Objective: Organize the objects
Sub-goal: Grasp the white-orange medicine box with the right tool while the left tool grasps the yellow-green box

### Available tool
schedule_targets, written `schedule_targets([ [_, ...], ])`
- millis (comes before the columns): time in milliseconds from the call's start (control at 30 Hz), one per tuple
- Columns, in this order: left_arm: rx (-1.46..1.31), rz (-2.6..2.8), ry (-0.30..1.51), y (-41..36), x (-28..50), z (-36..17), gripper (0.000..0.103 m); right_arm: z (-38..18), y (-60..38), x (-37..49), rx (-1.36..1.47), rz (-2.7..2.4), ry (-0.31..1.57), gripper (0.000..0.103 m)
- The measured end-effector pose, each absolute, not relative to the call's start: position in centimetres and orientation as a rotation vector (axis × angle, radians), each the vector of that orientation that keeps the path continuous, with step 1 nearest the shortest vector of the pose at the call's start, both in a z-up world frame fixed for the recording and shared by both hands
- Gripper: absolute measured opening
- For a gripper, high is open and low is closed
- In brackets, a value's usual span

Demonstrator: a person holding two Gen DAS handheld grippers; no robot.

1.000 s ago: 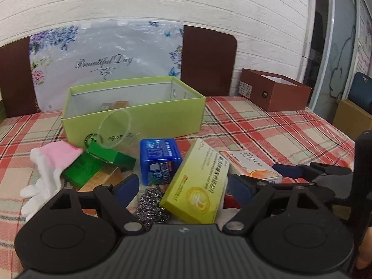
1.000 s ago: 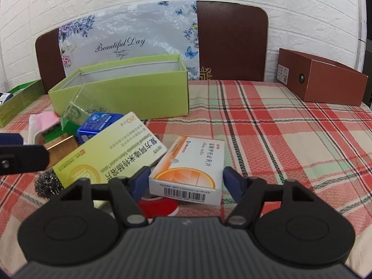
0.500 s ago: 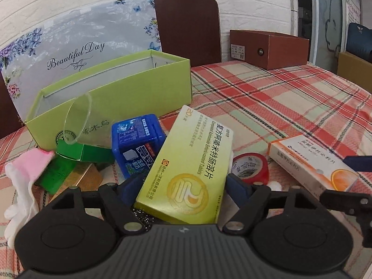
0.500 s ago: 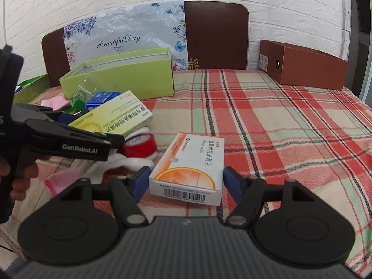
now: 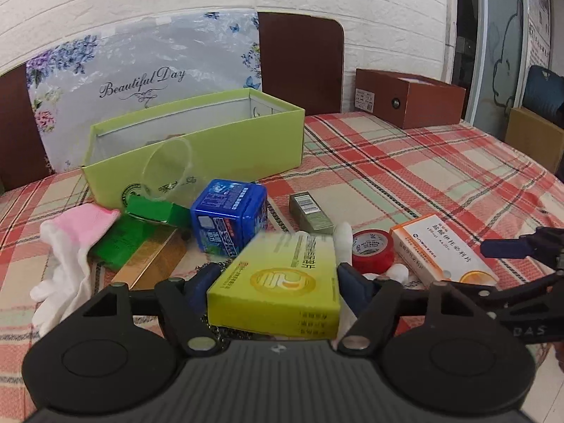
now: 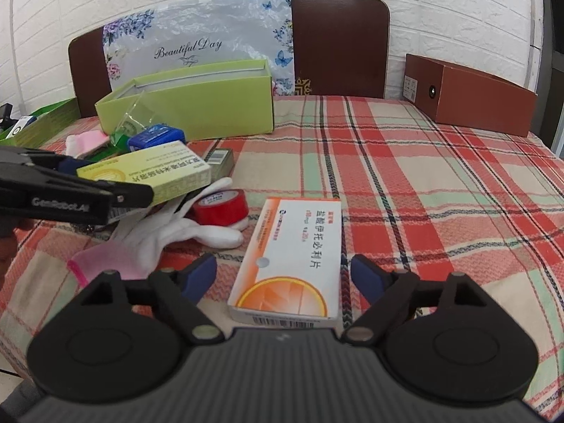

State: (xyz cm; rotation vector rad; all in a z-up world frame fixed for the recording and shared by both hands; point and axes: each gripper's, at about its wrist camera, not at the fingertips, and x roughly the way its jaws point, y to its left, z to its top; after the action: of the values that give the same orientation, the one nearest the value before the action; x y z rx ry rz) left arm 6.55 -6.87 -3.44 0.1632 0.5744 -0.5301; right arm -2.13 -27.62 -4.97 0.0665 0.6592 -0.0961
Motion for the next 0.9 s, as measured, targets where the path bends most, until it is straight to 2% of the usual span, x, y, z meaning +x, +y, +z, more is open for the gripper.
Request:
schedule_targets([
  [300,0.175,-0.509,0.657,-2.4,2.3,-4.5,0.075,-5.5,-27.5,-1.6,0.08,-0.084,0.674,0.087],
  [700,0.311,-0.504,0.643,-5.3,3.0,-6.8,0.079,-5.9,-27.0,-1.1,0.062,-0.098,0.7,0.09],
  [800,0.261,-0.484,0.685,-4.8,3.6,-7.2,0.084,-6.1,-27.0,-0.6,0.056,-0.106,0.712,0.09],
  [900,0.148,-0.489,0.746,-3.6,4.5,-7.4,0.085,-6.4,-27.1,0.0,0.054,-0.114,0.713,0.089],
])
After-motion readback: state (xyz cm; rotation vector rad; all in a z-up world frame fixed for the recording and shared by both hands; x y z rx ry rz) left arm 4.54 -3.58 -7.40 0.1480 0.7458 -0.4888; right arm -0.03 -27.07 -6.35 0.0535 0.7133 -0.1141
